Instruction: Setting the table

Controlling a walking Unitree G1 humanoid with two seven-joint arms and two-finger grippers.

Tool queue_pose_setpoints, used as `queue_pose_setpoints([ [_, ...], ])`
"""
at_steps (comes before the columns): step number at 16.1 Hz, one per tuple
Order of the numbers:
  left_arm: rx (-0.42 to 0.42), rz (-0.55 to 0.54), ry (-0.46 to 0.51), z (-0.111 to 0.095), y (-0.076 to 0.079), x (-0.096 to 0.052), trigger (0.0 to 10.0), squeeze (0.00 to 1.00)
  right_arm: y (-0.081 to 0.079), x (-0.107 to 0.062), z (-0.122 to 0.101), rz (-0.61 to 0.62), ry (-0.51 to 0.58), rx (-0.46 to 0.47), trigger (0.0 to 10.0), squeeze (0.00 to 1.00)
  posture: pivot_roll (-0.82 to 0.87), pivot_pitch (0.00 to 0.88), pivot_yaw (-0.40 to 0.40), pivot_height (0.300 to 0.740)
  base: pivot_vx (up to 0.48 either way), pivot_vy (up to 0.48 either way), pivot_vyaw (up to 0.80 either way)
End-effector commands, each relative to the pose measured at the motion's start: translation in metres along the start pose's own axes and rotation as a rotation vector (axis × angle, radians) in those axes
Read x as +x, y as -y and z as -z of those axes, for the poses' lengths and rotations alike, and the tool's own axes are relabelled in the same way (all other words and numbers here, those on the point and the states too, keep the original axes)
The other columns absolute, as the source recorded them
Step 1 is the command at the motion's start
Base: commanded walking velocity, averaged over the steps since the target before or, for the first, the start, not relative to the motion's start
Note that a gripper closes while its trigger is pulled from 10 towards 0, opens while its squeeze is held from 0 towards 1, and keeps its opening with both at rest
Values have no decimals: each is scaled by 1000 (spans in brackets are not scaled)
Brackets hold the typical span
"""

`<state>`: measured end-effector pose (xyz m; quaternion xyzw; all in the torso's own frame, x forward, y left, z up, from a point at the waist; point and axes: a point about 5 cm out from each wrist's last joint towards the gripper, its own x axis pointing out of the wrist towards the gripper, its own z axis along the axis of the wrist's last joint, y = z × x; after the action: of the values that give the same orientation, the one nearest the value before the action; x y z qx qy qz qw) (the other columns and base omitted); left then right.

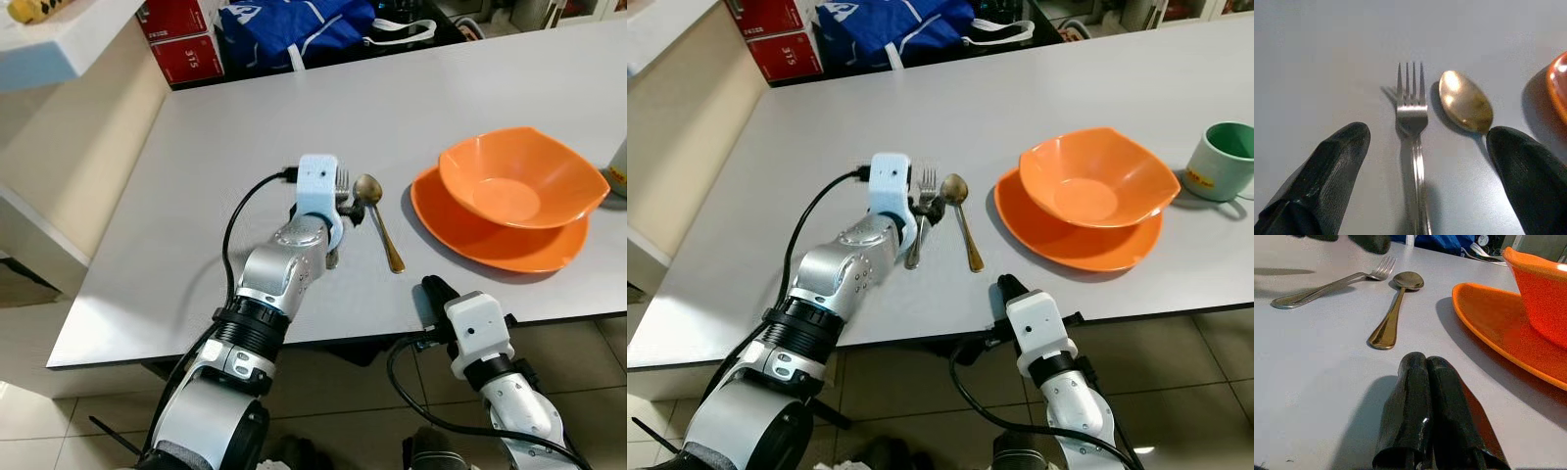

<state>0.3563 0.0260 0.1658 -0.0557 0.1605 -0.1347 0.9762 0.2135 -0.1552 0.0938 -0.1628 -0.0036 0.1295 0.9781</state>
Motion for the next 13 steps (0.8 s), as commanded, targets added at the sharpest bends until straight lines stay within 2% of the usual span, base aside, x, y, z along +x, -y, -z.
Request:
queue_pose_setpoints([
  [1, -35, 45, -5, 0, 18, -1, 10000, 0, -5, -2, 3, -13, -14, 8, 10000, 0, -338, 50, 174, 702, 0, 0, 0],
  [8, 16, 60, 119, -21, 21, -6, 10000, 0, -4, -2, 4, -17, -23, 4, 10000, 0, -337, 54, 171, 702, 0, 0, 0],
  [11, 26, 62, 209, -35, 20, -12, 10000, 0, -4, -2, 4, -12, -21, 6, 10000, 0, -335, 56, 170, 702, 0, 0, 0],
  [13, 34, 101, 272, -44, 22, -16, 10000, 0, -4, -1, 4, -10, -19, 6, 10000, 0, -328, 57, 171, 702, 0, 0, 0],
])
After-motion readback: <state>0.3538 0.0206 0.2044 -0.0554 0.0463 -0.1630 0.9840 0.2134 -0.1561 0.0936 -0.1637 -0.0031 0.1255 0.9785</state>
